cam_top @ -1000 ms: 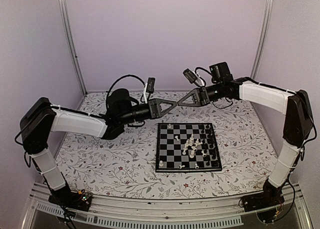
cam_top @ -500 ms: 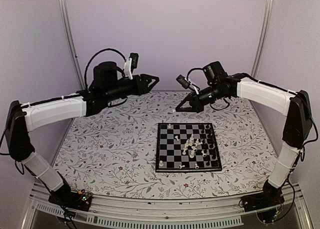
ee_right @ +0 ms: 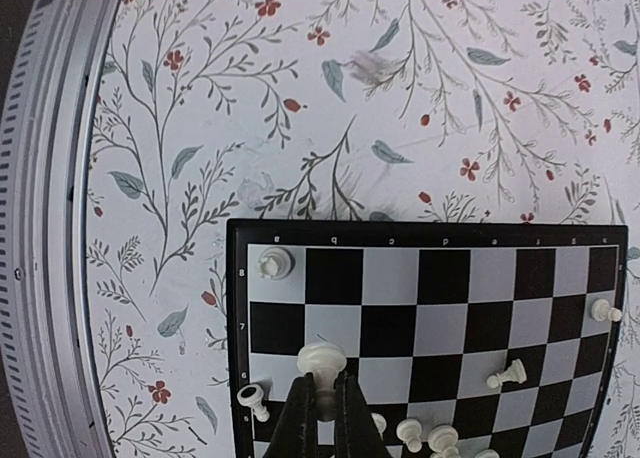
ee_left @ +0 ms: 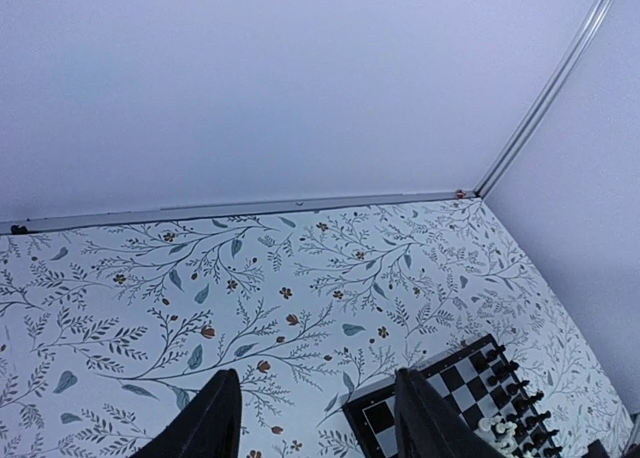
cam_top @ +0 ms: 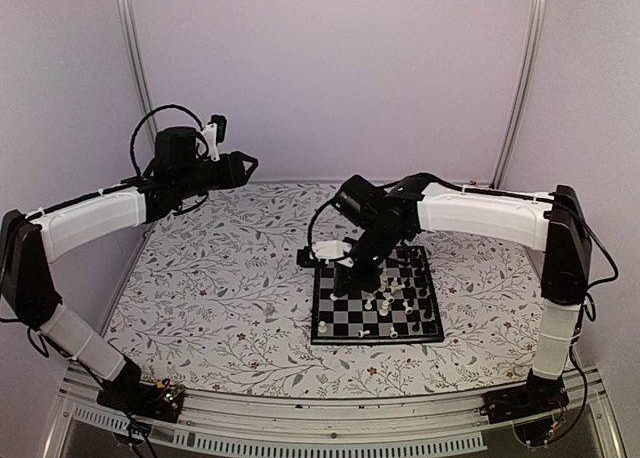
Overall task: Set up the chess pieces on the board
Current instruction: Place the chess piece on the chessboard.
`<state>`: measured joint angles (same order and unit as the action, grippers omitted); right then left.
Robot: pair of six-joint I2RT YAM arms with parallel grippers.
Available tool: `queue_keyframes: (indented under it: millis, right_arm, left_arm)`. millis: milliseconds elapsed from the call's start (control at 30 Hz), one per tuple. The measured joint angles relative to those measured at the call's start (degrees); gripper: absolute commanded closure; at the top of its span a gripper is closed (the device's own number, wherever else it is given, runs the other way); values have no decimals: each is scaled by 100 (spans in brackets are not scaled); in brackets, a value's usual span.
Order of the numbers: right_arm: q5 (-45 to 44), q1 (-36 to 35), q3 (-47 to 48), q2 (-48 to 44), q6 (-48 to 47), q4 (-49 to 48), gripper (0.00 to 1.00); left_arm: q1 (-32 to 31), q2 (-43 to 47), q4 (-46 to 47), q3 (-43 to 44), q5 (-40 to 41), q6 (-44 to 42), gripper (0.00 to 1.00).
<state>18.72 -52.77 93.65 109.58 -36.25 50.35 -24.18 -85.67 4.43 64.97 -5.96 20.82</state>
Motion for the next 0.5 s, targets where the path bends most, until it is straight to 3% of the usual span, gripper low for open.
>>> queue_keyframes:
  millis: [500]
  right_arm:
    - [-920,-581,-118,474,-363,348,98]
  left_arm:
    - [0,48,-11,42,-125,0,46]
